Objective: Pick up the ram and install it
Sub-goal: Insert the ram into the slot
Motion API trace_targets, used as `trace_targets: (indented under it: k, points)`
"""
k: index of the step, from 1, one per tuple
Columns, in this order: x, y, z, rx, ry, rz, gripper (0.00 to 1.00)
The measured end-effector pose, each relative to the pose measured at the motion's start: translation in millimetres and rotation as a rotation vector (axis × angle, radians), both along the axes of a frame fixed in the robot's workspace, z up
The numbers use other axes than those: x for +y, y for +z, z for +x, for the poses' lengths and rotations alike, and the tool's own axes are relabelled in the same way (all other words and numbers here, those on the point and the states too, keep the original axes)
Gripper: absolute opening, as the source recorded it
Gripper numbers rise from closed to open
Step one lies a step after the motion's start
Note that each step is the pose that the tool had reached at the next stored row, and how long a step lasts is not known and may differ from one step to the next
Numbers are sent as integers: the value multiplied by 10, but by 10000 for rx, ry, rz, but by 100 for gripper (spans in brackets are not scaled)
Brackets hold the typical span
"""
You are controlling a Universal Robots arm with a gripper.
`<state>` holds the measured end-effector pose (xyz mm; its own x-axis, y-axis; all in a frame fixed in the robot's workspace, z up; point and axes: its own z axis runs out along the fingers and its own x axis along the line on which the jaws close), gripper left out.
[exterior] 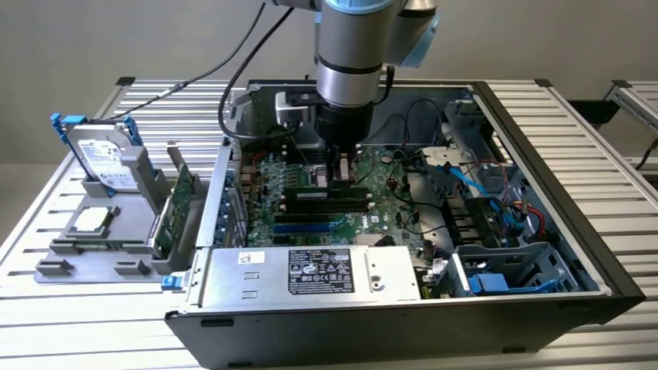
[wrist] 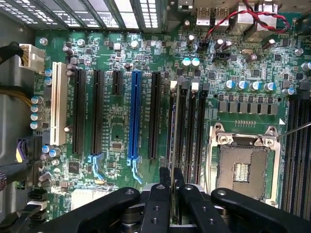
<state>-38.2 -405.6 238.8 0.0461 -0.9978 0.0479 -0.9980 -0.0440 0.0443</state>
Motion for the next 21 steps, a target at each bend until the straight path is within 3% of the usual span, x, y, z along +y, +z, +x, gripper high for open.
trace_targets:
  k: [7, 15, 21]
  points:
    - [-13, -11, 35, -1, 0, -1, 14]
    - [-12, -122, 36, -3, 0, 13, 14]
    - [-7, -130, 37, -2, 1, 26, 14]
